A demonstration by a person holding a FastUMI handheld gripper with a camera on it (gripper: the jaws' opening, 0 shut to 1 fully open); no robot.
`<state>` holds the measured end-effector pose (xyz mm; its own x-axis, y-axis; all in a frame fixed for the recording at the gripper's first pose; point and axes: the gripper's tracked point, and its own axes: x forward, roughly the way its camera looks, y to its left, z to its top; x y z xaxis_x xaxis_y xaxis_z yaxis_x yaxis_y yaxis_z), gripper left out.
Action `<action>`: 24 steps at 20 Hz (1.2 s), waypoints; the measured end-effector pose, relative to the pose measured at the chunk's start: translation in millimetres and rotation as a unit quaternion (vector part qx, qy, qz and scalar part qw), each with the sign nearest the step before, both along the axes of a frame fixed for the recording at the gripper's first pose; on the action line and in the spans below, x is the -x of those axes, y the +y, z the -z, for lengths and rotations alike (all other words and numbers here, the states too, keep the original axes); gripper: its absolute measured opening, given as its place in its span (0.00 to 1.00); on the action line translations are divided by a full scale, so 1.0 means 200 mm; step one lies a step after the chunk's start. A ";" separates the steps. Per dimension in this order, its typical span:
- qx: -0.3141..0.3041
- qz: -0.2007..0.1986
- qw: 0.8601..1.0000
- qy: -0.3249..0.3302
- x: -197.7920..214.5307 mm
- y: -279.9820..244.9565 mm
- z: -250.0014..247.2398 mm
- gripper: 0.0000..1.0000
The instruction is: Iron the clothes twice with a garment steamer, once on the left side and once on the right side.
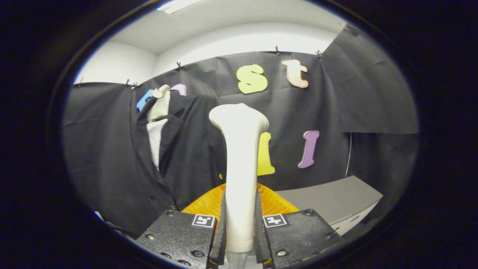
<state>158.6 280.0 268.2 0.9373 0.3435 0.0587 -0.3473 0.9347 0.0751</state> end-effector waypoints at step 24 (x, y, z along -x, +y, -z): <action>0.071 -0.038 0.997 0.019 -0.08 0.71 0.12 0.34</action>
<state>173.9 423.0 244.4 0.9092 0.4153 -0.0312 -0.4163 0.9083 -0.0409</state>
